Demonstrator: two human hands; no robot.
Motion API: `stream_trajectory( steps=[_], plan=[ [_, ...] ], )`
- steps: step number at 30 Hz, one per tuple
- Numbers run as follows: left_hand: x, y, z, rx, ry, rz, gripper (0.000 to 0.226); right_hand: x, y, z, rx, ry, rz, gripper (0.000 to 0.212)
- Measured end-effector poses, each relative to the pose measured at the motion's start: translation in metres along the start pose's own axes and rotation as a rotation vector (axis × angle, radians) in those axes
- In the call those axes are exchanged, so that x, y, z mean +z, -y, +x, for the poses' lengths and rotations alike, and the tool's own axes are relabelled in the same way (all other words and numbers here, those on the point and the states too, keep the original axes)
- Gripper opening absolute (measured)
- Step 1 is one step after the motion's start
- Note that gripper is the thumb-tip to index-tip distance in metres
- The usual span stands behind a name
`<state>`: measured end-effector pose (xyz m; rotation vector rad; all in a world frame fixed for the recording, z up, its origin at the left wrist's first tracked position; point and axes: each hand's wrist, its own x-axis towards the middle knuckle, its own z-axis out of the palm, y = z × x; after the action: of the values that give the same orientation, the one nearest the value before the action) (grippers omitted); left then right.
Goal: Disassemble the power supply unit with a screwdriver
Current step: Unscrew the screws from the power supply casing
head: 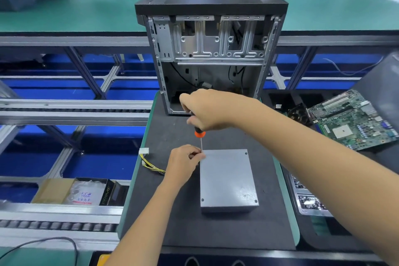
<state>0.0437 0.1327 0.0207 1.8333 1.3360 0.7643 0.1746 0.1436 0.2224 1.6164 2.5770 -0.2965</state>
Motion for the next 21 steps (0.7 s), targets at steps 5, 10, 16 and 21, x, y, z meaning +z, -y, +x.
stream_trajectory(
  steps=[5, 10, 16, 21],
  plan=[
    [-0.001, -0.001, -0.002, 0.023, 0.022, 0.019, 0.005, -0.001, 0.001, -0.002, -0.019, 0.038, 0.154, 0.019],
    [-0.002, -0.001, -0.003, 0.007, 0.033, 0.037, 0.006, 0.004, 0.001, 0.003, 0.104, -0.080, -0.095, 0.035],
    [-0.002, -0.003, -0.003, -0.009, 0.043, 0.032, 0.007, 0.004, -0.001, -0.006, 0.006, 0.004, 0.212, 0.023],
    [-0.002, -0.003, -0.003, -0.016, 0.045, 0.033, 0.008, 0.007, -0.003, -0.004, 0.180, -0.118, -0.109, 0.033]
  ],
)
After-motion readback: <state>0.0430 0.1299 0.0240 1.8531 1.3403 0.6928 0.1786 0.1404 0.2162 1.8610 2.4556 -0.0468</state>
